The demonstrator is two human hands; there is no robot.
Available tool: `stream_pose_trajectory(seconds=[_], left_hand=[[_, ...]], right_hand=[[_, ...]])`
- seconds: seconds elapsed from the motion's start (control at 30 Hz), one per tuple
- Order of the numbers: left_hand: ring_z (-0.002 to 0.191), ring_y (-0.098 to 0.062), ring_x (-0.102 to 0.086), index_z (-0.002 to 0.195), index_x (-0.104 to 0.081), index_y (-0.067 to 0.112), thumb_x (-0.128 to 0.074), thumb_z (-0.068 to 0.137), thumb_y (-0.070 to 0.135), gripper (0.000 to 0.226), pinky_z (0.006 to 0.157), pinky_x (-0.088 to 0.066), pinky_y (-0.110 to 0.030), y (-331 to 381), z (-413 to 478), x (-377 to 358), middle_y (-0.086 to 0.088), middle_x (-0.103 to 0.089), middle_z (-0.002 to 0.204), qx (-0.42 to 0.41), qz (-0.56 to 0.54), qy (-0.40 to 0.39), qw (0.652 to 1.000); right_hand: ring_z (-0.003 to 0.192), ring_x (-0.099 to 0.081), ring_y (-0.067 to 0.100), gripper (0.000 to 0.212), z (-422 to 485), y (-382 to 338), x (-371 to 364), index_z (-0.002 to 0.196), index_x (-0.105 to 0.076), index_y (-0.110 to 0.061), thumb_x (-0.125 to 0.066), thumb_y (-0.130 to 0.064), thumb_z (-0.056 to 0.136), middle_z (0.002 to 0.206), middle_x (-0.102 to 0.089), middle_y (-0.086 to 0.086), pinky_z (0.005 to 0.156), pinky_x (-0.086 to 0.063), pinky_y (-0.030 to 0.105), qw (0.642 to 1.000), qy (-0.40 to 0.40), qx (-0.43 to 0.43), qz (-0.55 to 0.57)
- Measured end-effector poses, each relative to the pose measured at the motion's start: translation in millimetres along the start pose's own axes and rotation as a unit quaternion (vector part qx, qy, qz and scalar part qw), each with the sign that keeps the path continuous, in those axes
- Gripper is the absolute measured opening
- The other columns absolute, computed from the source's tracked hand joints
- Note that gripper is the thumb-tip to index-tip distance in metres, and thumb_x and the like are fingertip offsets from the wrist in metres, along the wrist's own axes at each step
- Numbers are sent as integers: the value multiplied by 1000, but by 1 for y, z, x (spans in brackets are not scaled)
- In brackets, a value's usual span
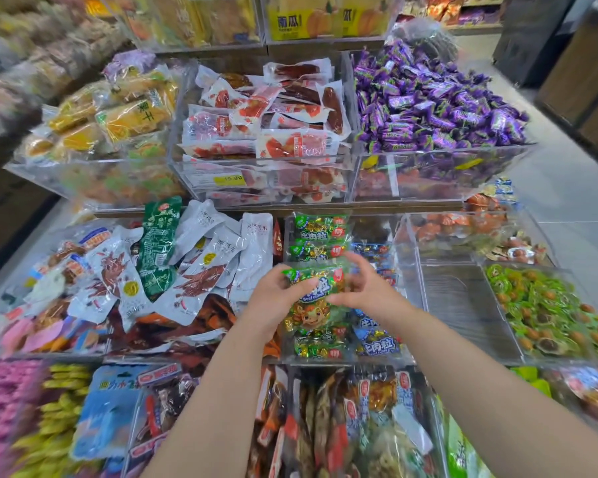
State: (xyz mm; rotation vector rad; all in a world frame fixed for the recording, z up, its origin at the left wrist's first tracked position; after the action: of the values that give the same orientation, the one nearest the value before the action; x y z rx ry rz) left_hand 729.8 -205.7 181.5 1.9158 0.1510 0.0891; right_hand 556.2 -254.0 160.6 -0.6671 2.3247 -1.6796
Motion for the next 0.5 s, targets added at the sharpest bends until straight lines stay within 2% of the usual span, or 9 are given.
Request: stream_pose_trajectory(seconds=[0.07,0.17,0.23,0.3,0.33,0.4,0.43,0.5], left_hand=[[86,-9,-67,98,-59,24,-79,77,30,30,63,-52,-23,4,-2,-1,5,-71,92,-10,75,-5,997],[93,0,-55,108,-51,30,-79,75,38,44,77,-44,-21,14,-2,12,15,-56,101,-57,181,85,978],[93,-1,-55,108,-50,30,-79,76,35,43,80,-43,-18,22,-5,19,13,-57,103,-103,217,120,963],[93,-2,-57,111,-54,30,-77,78,30,40,77,-41,-12,31,-7,14,10,-61,105,-151,278,108,942],[100,-6,-57,117,-56,29,-76,79,30,44,81,-42,-14,36,-6,9,8,-61,112,-179,329,103,922],[128,-17,-45,139,-44,26,-78,75,36,73,102,-40,-30,43,5,-3,5,-51,138,-221,475,84,848],[141,-20,-29,148,-31,25,-79,71,43,93,112,-30,-38,42,13,-9,5,-37,151,-213,555,59,802],[149,-23,4,154,-1,24,-79,64,55,124,118,-6,-49,34,29,-19,3,-4,162,-165,670,-4,724]], right_hand=[[106,-59,10,69,2,9,-2,121,-50,-29,-86,-29,63,115,-63,-8,94,-49,34,998,-24,-23,-55],[94,-61,-1,43,7,15,7,99,-56,-34,-83,-22,68,100,-65,-19,77,-50,17,995,72,5,-67],[96,-61,6,39,9,20,11,96,-57,-38,-80,-17,72,97,-65,-16,74,-47,17,989,111,27,-90],[92,-61,6,40,12,26,5,100,-56,-38,-79,-17,74,94,-63,-17,68,-44,10,988,104,34,-112],[84,-59,1,41,14,28,-1,105,-55,-33,-79,-19,74,89,-60,-19,61,-41,6,986,100,35,-125],[73,-50,-5,51,18,29,-9,117,-53,-22,-79,-25,74,85,-52,-19,56,-37,6,978,116,39,-167],[75,-48,-3,56,20,29,-10,120,-51,-18,-80,-28,72,88,-50,-15,60,-37,7,970,136,42,-196],[95,-49,9,72,21,32,-7,125,-46,-14,-83,-36,67,109,-46,-1,80,-42,15,956,177,39,-230]])
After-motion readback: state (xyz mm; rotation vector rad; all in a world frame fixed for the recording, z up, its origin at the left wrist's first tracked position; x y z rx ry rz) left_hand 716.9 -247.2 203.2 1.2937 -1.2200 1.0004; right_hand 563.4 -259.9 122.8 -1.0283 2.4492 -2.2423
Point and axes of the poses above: each hand's wrist, its own z-axis towards the middle knuckle, its own x-axis out of the back of the hand, y = z × x, the point moved 4 cm from there along z, towards the middle knuckle
